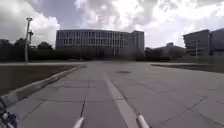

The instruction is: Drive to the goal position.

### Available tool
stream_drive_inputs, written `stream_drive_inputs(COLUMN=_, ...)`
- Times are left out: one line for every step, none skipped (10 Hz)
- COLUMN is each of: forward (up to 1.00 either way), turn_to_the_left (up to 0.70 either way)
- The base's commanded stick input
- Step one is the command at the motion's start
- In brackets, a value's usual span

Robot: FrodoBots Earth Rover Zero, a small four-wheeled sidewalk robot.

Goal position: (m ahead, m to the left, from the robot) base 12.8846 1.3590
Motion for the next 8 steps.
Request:
stream_drive_inputs(forward=0.0, turn_to_the_left=0.0)
stream_drive_inputs(forward=0.0, turn_to_the_left=0.0)
stream_drive_inputs(forward=0.0, turn_to_the_left=0.0)
stream_drive_inputs(forward=0.0, turn_to_the_left=0.0)
stream_drive_inputs(forward=0.0, turn_to_the_left=0.0)
stream_drive_inputs(forward=0.41, turn_to_the_left=0.0)
stream_drive_inputs(forward=0.7, turn_to_the_left=0.0)
stream_drive_inputs(forward=0.7, turn_to_the_left=0.0)
